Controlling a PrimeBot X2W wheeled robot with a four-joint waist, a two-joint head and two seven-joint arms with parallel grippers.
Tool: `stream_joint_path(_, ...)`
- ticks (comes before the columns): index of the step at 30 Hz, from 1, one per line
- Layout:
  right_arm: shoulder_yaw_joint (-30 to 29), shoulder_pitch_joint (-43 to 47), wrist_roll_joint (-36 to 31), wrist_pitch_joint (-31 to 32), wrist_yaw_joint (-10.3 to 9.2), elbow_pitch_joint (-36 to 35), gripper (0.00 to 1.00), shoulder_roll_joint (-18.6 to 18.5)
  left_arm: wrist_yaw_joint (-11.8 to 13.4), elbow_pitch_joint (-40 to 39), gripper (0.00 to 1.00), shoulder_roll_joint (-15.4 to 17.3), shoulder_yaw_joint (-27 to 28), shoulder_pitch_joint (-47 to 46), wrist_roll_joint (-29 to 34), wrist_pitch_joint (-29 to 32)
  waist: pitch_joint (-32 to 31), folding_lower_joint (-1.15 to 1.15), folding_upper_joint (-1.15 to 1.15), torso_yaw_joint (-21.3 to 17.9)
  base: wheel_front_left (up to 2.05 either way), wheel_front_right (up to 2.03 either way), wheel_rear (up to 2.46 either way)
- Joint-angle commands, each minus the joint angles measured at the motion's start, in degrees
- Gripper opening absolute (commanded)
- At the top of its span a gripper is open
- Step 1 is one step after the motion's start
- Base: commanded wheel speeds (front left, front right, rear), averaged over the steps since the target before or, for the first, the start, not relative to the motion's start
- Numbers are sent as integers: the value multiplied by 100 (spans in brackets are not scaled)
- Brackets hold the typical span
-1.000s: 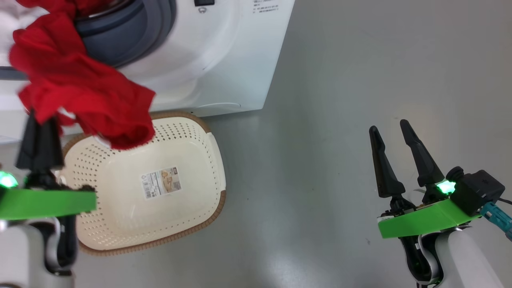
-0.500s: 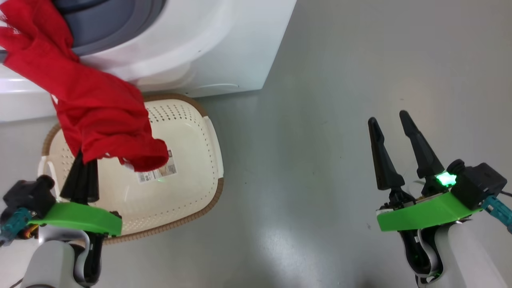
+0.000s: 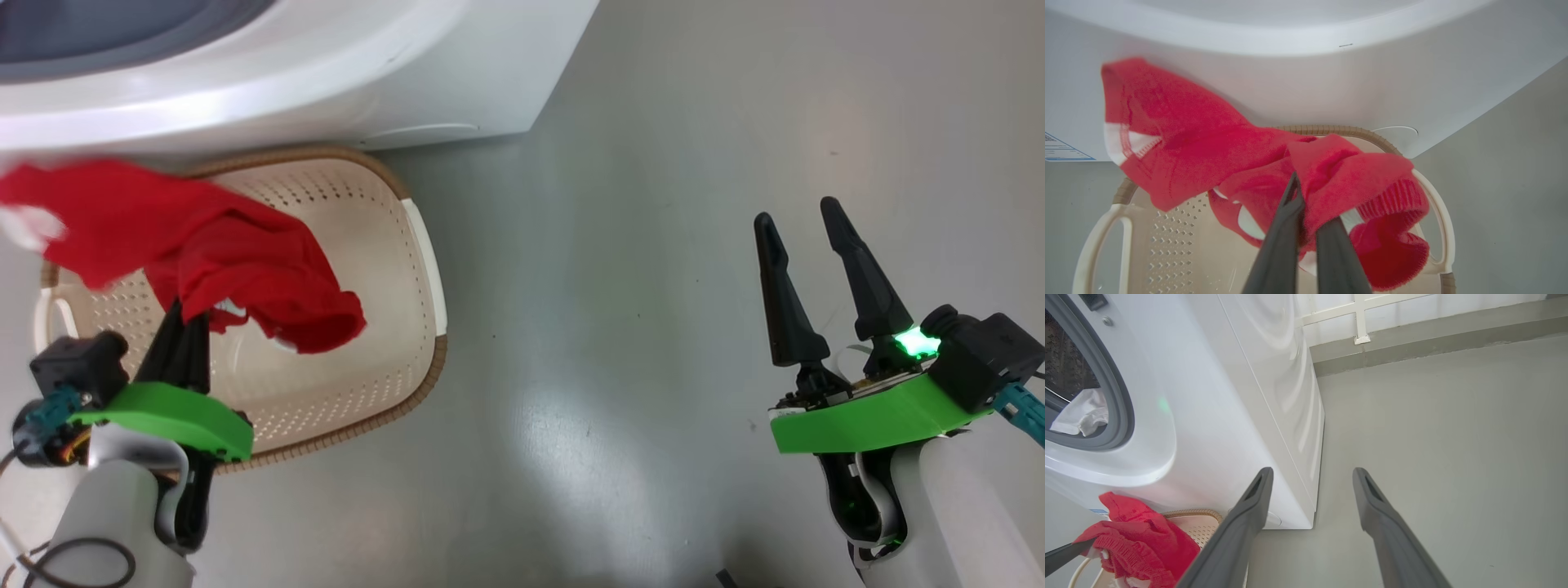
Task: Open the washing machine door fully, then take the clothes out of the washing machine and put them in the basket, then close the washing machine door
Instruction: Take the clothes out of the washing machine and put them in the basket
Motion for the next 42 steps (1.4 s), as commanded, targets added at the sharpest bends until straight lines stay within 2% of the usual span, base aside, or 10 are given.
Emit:
stream_joint_path(1,142,11,-74,-36,43,-157,100,-1,-31,-53,0,221,135,-23,-23,-29,113,0,0,-1,0,0,0)
stream_joint_path(14,206,-90,-149,-36,43,-255,100,-1,-31,888,0,391,-383,-610,-367,-29,653,0,0,-48,0,0,0)
stream_joint_path(30,204,-87,-210,-36,43,-242,100,-1,-31,1298,0,401,-333,-884,-528,-29,639,0,0,-25,0,0,0)
stream_joint_path(31,200,-84,-210,-36,43,-228,100,-1,-31,1312,18,395,-334,-871,-538,-29,605,0,0,-18,0,0,0)
stream_joint_path(33,192,-80,-212,-36,43,-202,100,-1,-31,1274,70,396,-331,-824,-530,-29,525,0,0,-1,0,0,0)
stream_joint_path(34,189,-80,-214,-36,43,-188,100,-1,-31,1257,87,390,-312,-793,-531,-29,482,0,0,8,0,0,0)
stream_joint_path(35,186,-81,-219,-36,43,-174,100,-1,-31,1239,95,380,-290,-763,-534,-29,435,0,0,19,0,0,0)
stream_joint_path(36,183,-82,-222,-36,43,-159,100,-1,-31,1220,100,373,-274,-730,-533,-29,380,0,0,27,0,0,0)
stream_joint_path(42,185,-64,-226,-36,43,-64,100,-1,-31,1048,100,325,-178,-522,-510,-29,58,0,0,76,0,0,0)
